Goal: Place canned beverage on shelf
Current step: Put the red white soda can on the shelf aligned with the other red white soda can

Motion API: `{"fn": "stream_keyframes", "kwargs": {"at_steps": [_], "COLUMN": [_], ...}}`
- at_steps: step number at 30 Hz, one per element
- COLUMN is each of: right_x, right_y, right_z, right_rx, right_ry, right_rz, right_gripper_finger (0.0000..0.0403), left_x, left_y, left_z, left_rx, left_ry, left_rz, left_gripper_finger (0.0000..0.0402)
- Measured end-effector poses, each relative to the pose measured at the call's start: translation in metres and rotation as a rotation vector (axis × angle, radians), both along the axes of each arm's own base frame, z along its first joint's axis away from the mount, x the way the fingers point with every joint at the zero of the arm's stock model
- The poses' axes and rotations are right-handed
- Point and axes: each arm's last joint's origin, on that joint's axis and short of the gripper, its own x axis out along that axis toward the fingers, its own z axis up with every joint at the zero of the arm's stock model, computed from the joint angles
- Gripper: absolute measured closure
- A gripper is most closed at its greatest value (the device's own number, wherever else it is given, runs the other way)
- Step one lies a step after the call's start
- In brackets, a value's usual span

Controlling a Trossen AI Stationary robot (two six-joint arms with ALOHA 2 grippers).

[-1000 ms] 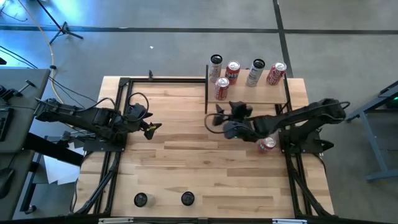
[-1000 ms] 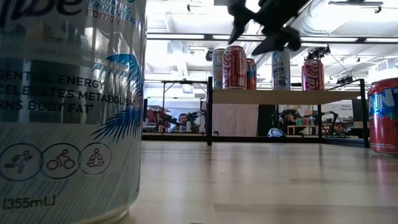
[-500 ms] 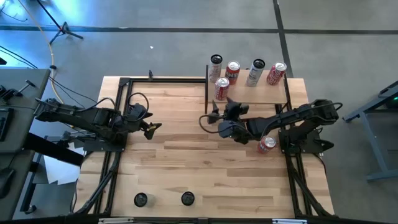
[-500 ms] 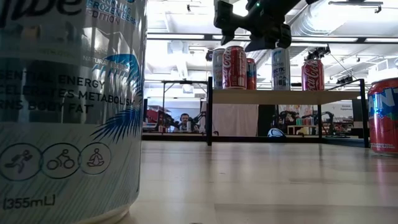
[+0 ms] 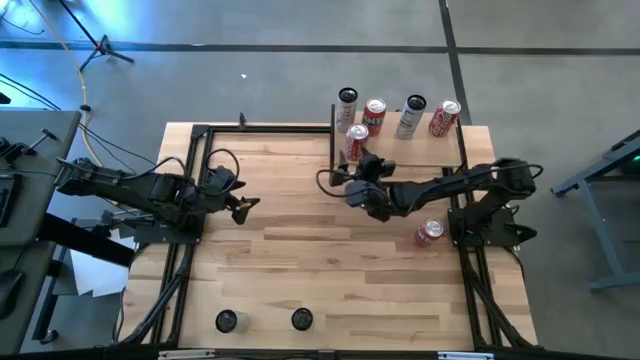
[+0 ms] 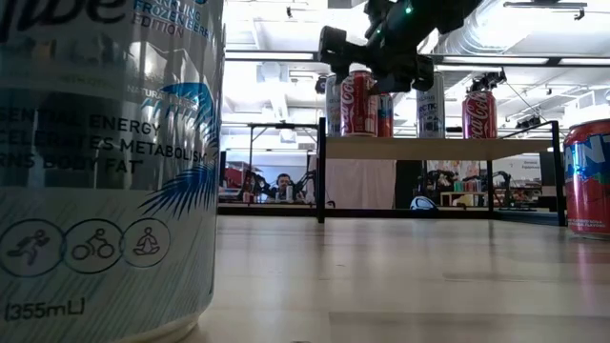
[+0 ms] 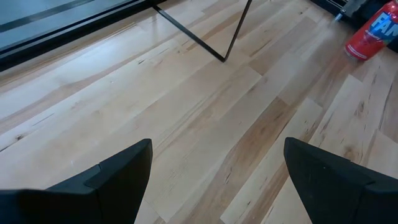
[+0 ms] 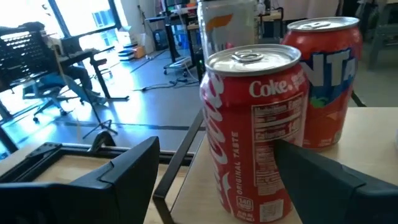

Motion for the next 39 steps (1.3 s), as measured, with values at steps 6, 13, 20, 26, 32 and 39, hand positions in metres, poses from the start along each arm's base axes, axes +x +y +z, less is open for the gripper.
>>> {"fn": "stream_keyframes", "kwargs": {"at_steps": [6,13,20,26,32,39], "right_x": [0.002,0.008,0.007,0.006,0.007,0.008], "right_y": [-0.006,-0.007,-0.007,-0.01,-0.016,-0.018], "right_z": [-0.006,-0.014,-0.014,-0.014,-0.014,-0.015], "right_rx": [-0.013,-0.03,-0.05,-0.052,-0.034,-0.035], "right_ry": [-0.01,-0.022,-0.047,-0.08,-0.081,-0.005], "right_rz": [-0.054,-0.09,-0.139,-0.167,-0.154,-0.119], "right_gripper_finger": [0.0099,0.0099,0.0099,0.0099,0.01,0.01], "left_x": [0.0,0.0,0.0,0.0,0.0,0.0], "left_y": [0.0,0.0,0.0,0.0,0.0,0.0], "left_z": [0.0,0.0,0.0,0.0,0.0,0.0], "left_rx": [0.0,0.0,0.0,0.0,0.0,0.0], "left_ry": [0.0,0.0,0.0,0.0,0.0,0.0], "left_rz": [0.0,0.0,0.0,0.0,0.0,0.0], "left_gripper_finger": [0.0064,0.0064,0.0064,0.0064,0.0064,0.0064]}}
